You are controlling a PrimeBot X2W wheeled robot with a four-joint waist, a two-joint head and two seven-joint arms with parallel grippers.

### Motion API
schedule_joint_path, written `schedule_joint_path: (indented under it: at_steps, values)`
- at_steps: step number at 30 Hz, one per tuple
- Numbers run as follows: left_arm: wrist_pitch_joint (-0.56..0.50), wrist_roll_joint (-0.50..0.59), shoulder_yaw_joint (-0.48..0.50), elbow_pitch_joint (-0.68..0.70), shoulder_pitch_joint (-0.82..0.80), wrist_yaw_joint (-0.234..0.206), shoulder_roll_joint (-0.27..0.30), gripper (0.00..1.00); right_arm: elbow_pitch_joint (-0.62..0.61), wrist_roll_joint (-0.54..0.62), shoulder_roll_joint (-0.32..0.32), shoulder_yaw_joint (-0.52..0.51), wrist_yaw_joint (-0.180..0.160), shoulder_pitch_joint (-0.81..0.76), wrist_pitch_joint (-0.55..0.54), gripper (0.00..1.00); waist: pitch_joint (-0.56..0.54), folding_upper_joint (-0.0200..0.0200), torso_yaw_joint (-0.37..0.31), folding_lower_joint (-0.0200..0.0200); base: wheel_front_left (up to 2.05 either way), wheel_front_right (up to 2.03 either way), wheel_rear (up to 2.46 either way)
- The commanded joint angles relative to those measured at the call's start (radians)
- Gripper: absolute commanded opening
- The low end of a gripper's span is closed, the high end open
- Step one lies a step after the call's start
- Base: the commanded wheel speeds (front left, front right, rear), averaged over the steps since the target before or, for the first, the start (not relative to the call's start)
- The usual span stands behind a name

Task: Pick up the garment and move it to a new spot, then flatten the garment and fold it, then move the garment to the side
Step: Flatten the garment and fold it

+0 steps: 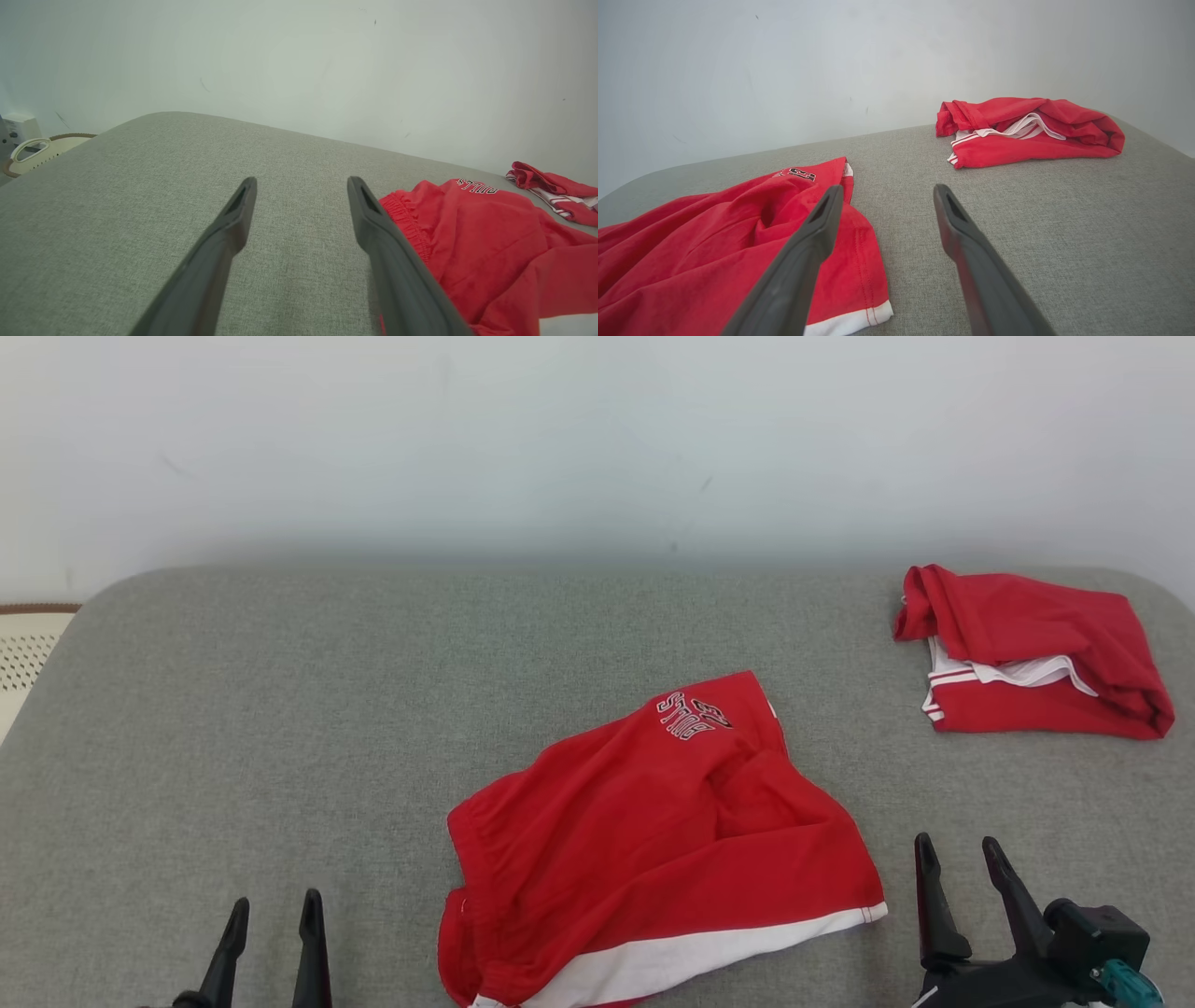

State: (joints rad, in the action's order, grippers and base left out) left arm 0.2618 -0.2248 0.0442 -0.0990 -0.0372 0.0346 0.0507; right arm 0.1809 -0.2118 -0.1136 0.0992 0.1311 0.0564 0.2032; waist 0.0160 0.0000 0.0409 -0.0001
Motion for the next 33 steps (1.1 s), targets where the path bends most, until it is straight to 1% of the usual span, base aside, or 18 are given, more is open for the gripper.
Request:
schedule_joint_path:
  at_steps: [1,6,12,33]
  values:
    - [0.005,0.027,0.001,-0.008,0.023,0.002,0.007,1.0,0.003,-0.001,0.004,-0.003,-0.001,-0.008,0.007,1.0,-0.01,0.0,-0.004,0.0001,0.0,0.0,0.0]
    - [0.005,0.068,0.005,-0.019,0.021,0.001,0.007,1.0,0.009,-0.005,0.011,0.01,-0.001,-0.006,0.016,1.0,-0.021,0.0,-0.008,0.0001,0.0,0.0,0.0]
    - [0.005,0.087,0.005,-0.038,0.02,-0.004,0.006,1.0,0.022,-0.006,0.017,0.018,-0.001,0.0,0.024,1.0,-0.028,0.0,-0.01,0.0001,0.0,0.0,0.0]
    - [0.005,0.106,0.012,-0.054,0.018,0.0,0.002,1.0,0.048,-0.006,0.022,0.026,-0.001,0.009,0.036,1.0,-0.03,0.0,-0.01,0.0001,0.0,0.0,0.0]
